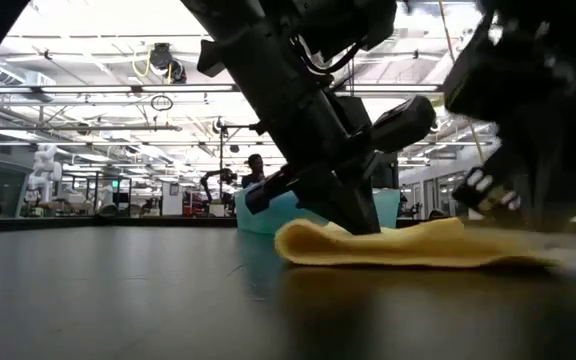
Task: Fold microfiber towels
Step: Fold the yellow microfiber towel
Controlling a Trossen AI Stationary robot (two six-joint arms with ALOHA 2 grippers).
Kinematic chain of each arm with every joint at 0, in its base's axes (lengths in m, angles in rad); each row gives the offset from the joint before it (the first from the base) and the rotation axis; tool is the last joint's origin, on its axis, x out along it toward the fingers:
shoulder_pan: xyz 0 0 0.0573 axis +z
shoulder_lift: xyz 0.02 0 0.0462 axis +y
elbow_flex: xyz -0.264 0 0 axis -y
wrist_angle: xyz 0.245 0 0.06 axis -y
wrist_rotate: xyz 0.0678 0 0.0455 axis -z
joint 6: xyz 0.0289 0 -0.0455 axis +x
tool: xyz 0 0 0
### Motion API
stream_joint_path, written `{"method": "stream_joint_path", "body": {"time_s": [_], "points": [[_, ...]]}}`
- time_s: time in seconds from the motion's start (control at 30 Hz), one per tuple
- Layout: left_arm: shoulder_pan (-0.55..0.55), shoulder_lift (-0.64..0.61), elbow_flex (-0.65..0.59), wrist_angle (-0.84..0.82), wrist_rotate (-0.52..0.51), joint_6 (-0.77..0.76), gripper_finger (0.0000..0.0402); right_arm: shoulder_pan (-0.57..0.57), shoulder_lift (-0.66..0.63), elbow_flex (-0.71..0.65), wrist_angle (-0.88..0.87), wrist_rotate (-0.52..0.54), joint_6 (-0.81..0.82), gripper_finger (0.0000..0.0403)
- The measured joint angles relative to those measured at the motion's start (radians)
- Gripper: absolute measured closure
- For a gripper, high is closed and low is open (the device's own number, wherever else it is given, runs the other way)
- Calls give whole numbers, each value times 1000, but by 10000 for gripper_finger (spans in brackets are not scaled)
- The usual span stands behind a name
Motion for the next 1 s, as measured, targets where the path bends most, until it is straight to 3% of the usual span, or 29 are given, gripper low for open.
{"method": "stream_joint_path", "body": {"time_s": [0.37, 0.8, 1.0], "points": [[-3, -2, 0, -4, 5, -3, 401, 87, -111, 2, -129, 72, 27, 403], [-70, -143, -3, -70, -64, -8, 401, 55, -199, 0, -239, 86, 25, 403], [-22, -153, -2, -229, -100, -90, 401, 9, -338, 2, -438, 234, 44, 403]]}}
